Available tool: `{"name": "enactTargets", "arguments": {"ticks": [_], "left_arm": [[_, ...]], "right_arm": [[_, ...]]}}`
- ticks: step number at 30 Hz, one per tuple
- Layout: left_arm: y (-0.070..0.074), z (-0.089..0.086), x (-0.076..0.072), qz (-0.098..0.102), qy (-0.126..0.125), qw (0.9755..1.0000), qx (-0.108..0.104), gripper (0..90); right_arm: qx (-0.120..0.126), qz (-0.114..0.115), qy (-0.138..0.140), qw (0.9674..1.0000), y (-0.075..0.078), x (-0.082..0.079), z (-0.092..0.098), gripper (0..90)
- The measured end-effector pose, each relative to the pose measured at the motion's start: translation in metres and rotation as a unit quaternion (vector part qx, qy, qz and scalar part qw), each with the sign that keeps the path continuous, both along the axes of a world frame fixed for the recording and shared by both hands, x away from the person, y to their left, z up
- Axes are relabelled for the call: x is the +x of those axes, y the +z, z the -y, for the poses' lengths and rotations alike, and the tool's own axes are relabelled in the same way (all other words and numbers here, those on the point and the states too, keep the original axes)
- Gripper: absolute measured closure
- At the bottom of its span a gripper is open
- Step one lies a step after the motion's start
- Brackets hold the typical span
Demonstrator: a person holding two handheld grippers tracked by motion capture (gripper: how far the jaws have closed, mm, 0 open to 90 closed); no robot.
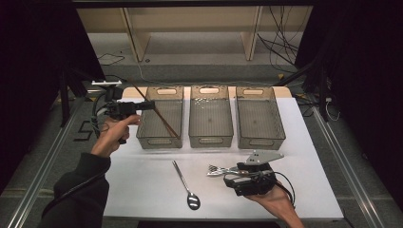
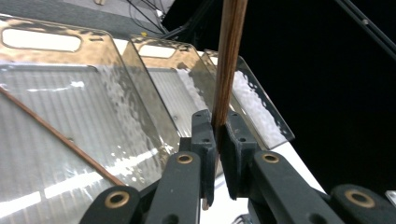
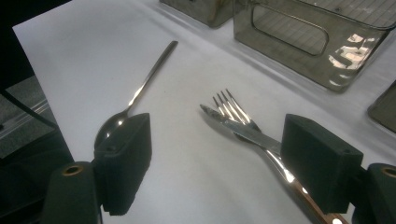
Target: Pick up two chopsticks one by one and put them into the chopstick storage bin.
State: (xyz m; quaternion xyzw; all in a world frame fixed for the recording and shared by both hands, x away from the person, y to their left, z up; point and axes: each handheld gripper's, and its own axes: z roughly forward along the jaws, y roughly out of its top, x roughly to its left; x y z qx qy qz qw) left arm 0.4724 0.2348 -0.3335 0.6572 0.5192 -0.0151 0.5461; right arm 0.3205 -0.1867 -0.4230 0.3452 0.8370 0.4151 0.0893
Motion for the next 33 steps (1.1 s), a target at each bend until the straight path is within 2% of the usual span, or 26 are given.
{"name": "enactTargets", "arguments": {"ticks": [8,16,19,33], "left_arm": [[0.002,0.003,0.018,-0.007,0.012,0.9996,0.024,83.7],[-0.008,0.007,0.034,-0.026,0.026,0.9985,0.04,83.6],[-0.015,0.01,0.04,-0.037,0.024,0.9975,0.055,83.6],[-0.034,0.017,0.048,-0.072,0.009,0.9951,0.067,83.3]], "right_arm": [[0.001,0.0,-0.002,1.0,0.0,-0.001,0.002,25.0],[0.001,0.0,0.0,1.0,-0.001,-0.002,0.003,25.0],[0.001,-0.001,-0.001,1.0,-0.001,-0.002,0.004,25.0],[0.002,0.001,-0.003,1.0,-0.001,-0.003,0.005,23.8]]}}
